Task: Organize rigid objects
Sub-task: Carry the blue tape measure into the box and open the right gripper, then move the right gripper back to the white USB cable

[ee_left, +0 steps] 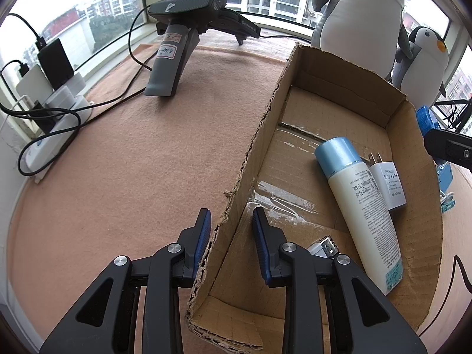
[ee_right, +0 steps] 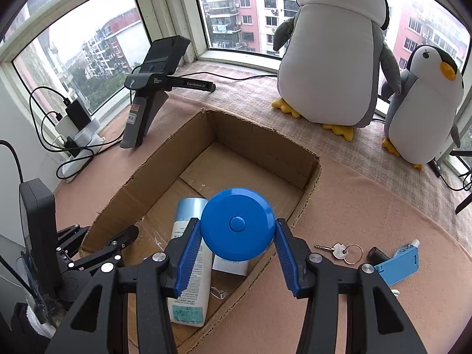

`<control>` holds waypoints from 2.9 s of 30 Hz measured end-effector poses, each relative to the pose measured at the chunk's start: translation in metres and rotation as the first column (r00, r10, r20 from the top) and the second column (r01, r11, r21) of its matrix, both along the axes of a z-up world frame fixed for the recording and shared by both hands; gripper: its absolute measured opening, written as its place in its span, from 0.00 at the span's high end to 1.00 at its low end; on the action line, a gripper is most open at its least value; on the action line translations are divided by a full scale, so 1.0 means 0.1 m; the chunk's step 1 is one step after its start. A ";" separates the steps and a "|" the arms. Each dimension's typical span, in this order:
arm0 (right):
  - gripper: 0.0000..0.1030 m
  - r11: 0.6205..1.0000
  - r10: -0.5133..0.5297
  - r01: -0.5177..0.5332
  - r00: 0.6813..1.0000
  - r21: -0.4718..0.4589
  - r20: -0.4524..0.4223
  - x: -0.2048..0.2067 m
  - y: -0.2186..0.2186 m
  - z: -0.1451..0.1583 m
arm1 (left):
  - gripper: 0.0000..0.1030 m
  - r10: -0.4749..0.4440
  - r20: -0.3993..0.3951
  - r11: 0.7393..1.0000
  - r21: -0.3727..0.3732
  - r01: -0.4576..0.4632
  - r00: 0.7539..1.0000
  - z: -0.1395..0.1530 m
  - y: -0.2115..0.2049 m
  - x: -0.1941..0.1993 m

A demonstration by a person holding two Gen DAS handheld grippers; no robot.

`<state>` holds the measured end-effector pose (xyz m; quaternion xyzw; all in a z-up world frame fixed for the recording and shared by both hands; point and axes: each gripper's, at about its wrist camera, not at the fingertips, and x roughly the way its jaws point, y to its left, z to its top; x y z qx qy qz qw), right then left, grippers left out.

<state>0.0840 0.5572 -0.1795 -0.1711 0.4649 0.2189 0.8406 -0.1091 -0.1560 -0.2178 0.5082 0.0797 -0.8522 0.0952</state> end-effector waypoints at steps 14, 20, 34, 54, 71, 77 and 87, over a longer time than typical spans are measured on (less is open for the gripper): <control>0.49 1.000 0.014 -0.014 1.000 -0.013 -0.011 0.01 0.15 -0.06 | 0.74 0.000 0.000 1.000 0.000 0.000 1.000 0.00 0.00 0.00; 0.37 1.000 0.005 -0.005 1.000 -0.020 0.015 -0.02 0.13 0.00 | 0.74 0.000 0.000 1.000 -0.002 0.000 1.000 0.00 0.01 -0.01; 0.37 0.999 -0.030 0.031 0.999 -0.008 0.022 -0.06 -0.10 0.08 | 0.74 0.000 0.001 1.000 -0.005 0.000 1.000 0.01 0.03 -0.01; 0.37 0.955 -0.285 0.288 0.958 0.078 -0.039 -0.07 -1.63 0.25 | 0.74 -0.002 0.002 1.000 -0.010 0.002 1.000 0.02 0.03 -0.02; 0.71 0.934 -0.337 0.348 0.934 0.084 -0.121 0.40 -1.85 0.10 | 0.74 -0.005 0.006 1.000 -0.020 0.005 1.000 0.00 0.02 -0.04; 0.79 0.965 -0.254 0.260 0.954 0.018 -0.161 0.53 -1.52 -0.10 | 0.74 -0.005 0.006 1.000 -0.020 0.005 1.000 0.00 0.01 -0.05; 0.79 0.970 -0.238 0.241 0.941 -0.017 -0.241 0.41 -1.59 -0.35 | 0.74 -0.004 0.005 1.000 -0.020 0.004 1.000 0.00 0.01 -0.05</control>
